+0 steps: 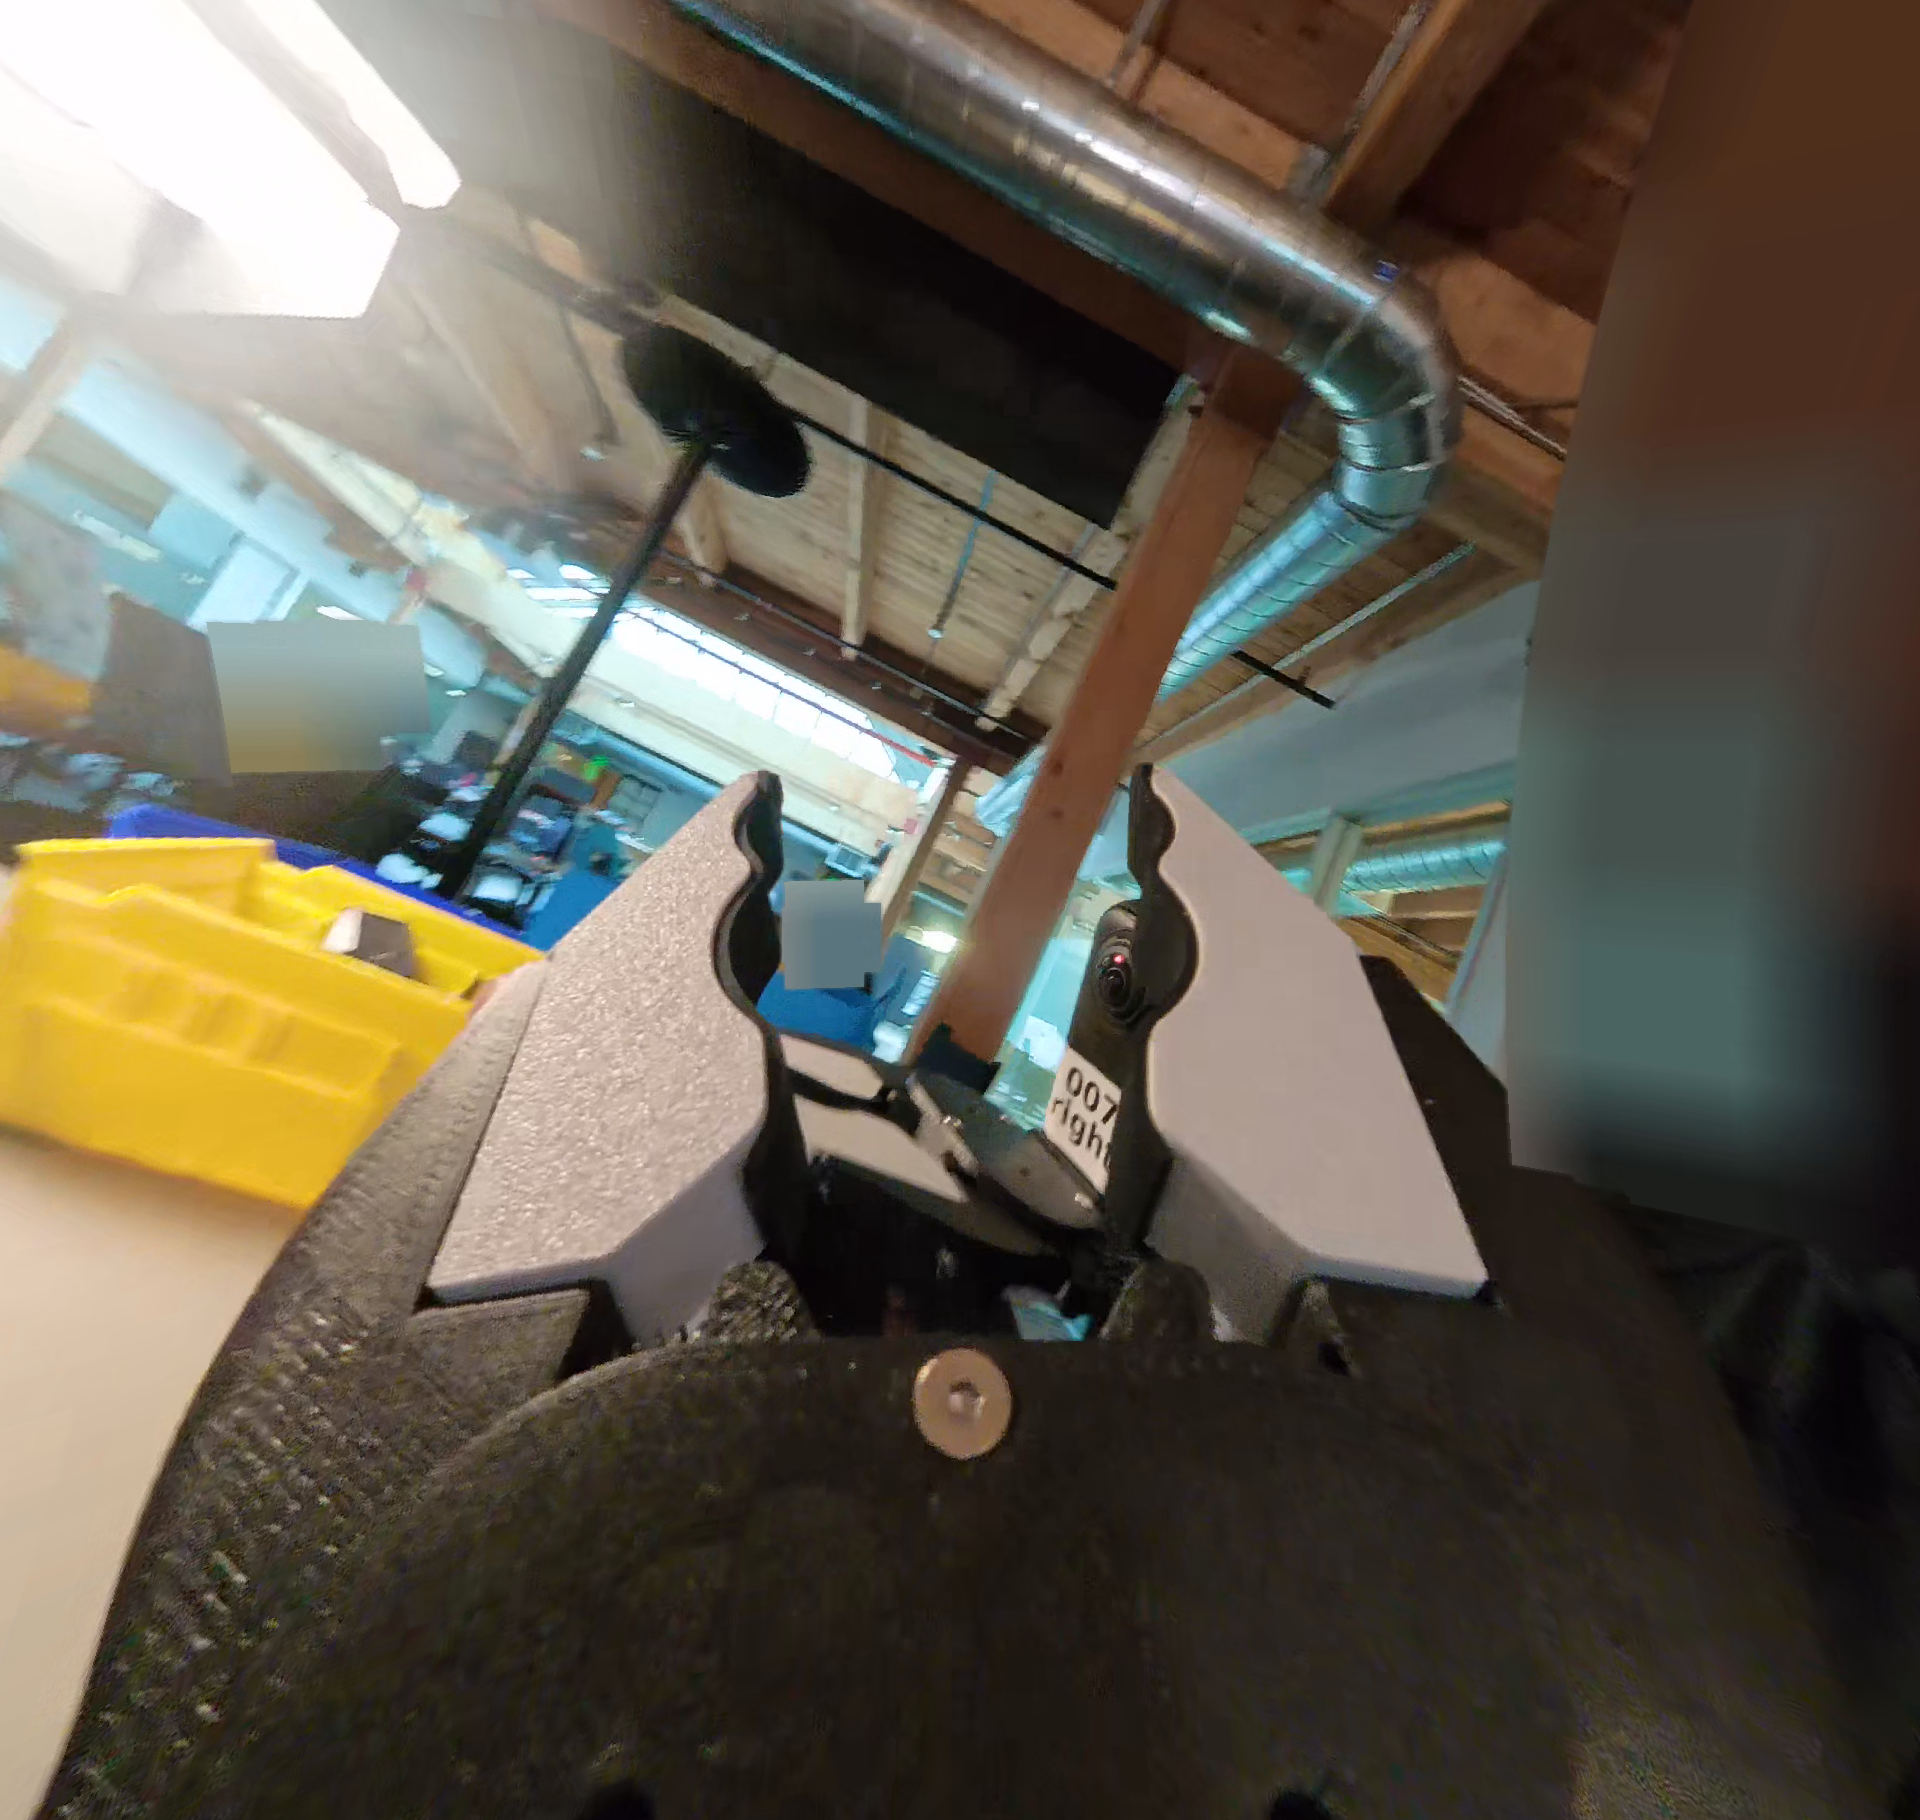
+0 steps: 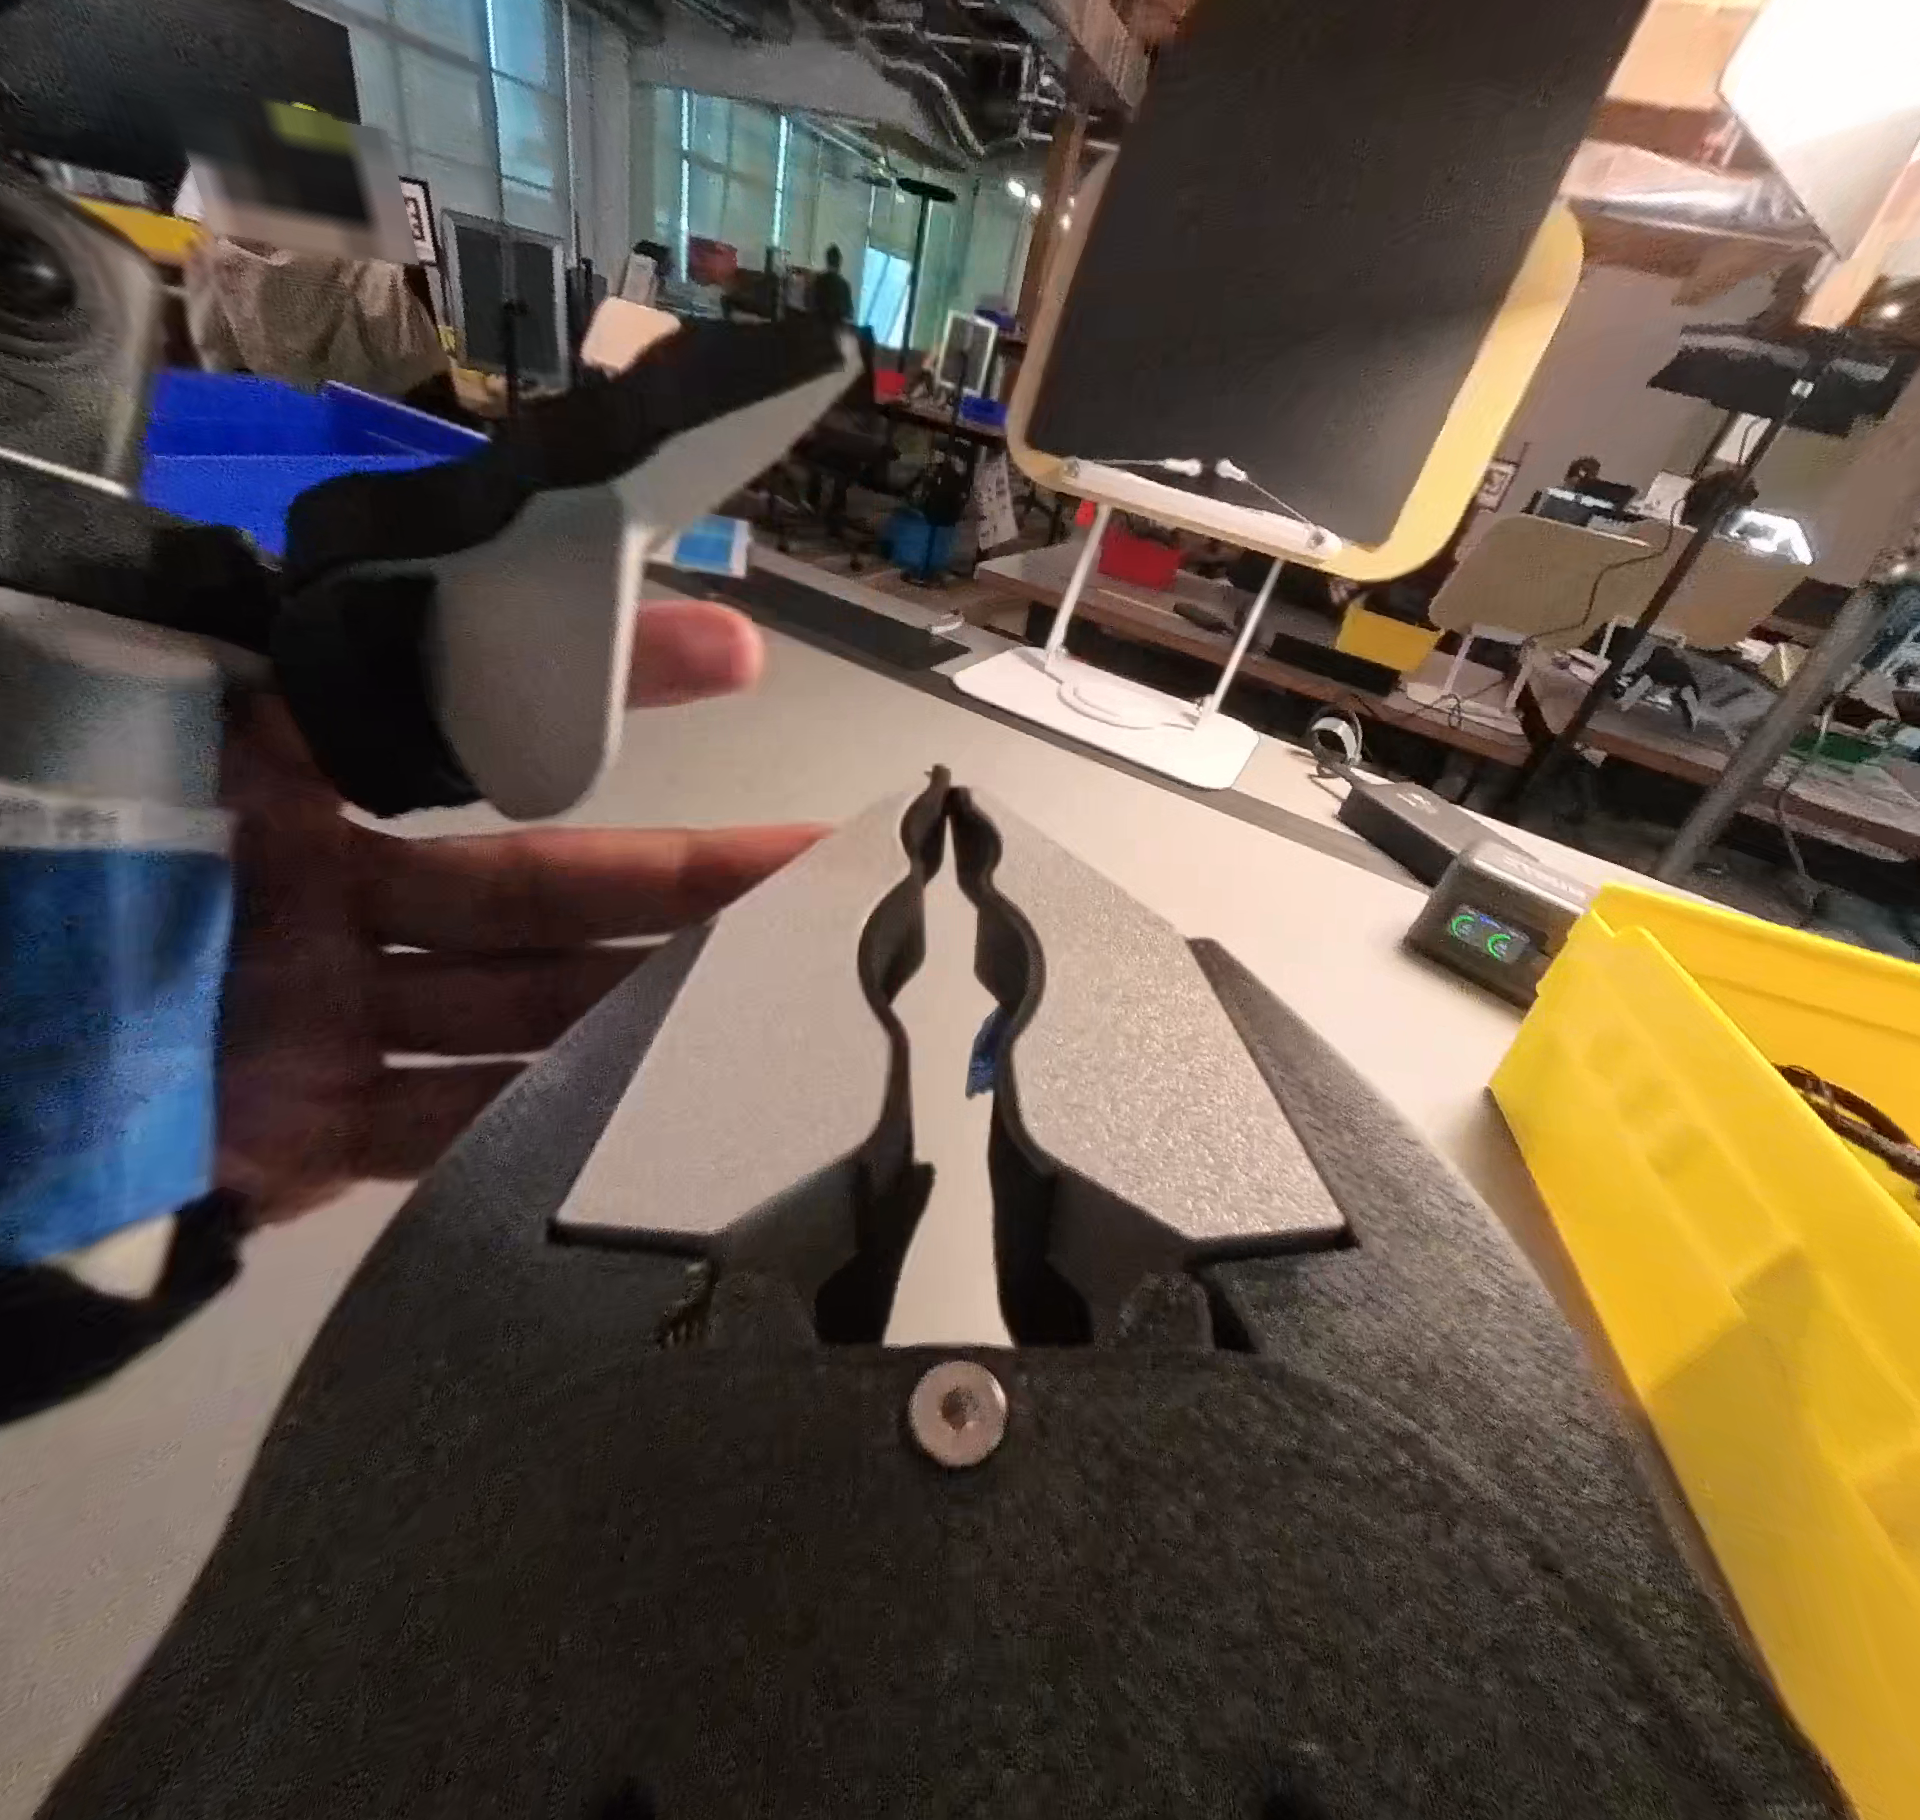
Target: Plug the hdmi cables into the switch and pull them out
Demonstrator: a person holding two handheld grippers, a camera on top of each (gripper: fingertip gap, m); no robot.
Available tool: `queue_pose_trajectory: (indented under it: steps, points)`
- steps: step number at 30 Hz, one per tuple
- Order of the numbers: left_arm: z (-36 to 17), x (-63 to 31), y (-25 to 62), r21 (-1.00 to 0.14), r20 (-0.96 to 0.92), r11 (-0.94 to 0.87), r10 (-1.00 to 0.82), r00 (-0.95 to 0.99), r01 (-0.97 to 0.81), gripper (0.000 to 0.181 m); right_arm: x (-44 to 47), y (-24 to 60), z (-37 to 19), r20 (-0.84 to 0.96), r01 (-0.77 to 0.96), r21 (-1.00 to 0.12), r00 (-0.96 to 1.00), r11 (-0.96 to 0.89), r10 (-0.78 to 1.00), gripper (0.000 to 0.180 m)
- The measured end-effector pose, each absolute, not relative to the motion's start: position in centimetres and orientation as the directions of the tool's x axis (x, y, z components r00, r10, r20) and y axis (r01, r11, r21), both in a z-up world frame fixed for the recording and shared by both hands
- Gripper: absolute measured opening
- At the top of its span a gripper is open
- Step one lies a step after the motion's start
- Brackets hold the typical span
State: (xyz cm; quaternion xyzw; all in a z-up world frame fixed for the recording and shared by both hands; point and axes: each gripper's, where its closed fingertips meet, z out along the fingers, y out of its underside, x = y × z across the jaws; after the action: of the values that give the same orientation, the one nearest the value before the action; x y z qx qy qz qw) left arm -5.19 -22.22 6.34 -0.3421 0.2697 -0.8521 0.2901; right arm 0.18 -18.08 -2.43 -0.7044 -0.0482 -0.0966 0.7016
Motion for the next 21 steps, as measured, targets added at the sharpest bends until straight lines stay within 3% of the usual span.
queue_pose_trajectory:
  steps: [1,4,7,9,12,16,21]
  points:
    - [5.6,-5.3,-20.8,-0.665,0.458,-0.676,-0.704,-0.542,0.317,0.067,1.2,-18.3,-2.8,0.191,0.189,-0.981,0.979,-0.029,-0.071,0.001]
    - [2.3,-7.0,-15.4,-0.782,0.479,-0.530,-0.848,-0.227,0.329,0.065,4.3,-19.8,-4.0,0.142,0.137,-0.989,0.987,-0.063,-0.080,0.001]
    - [-1.3,-12.0,-9.0,-0.918,0.364,-0.319,-0.913,0.182,0.236,0.062,7.2,-22.3,-4.9,0.145,0.134,-0.987,0.981,-0.092,-0.130,0.001]
    - [-2.8,-17.7,-4.3,-0.965,0.259,-0.211,-0.846,0.467,0.153,0.064,9.4,-24.4,-4.5,0.181,0.162,-0.982,0.959,-0.099,-0.217,0.006]
    - [-3.4,-27.9,1.1,-0.988,0.137,-0.146,-0.607,0.783,0.060,0.066,13.4,-27.8,-3.6,0.258,0.216,-0.965,0.892,-0.151,-0.371,0.035]
    - [-5.9,-36.8,5.2,-0.962,-0.006,-0.251,-0.359,0.933,-0.103,0.083,18.4,-31.2,-3.9,0.263,0.144,-0.952,0.837,-0.271,-0.480,0.076]
    - [-9.4,-37.8,8.0,-0.911,-0.099,-0.342,-0.362,0.927,-0.230,0.081,21.2,-31.7,-9.2,0.160,-0.052,-0.897,0.887,-0.439,-0.432,0.101]
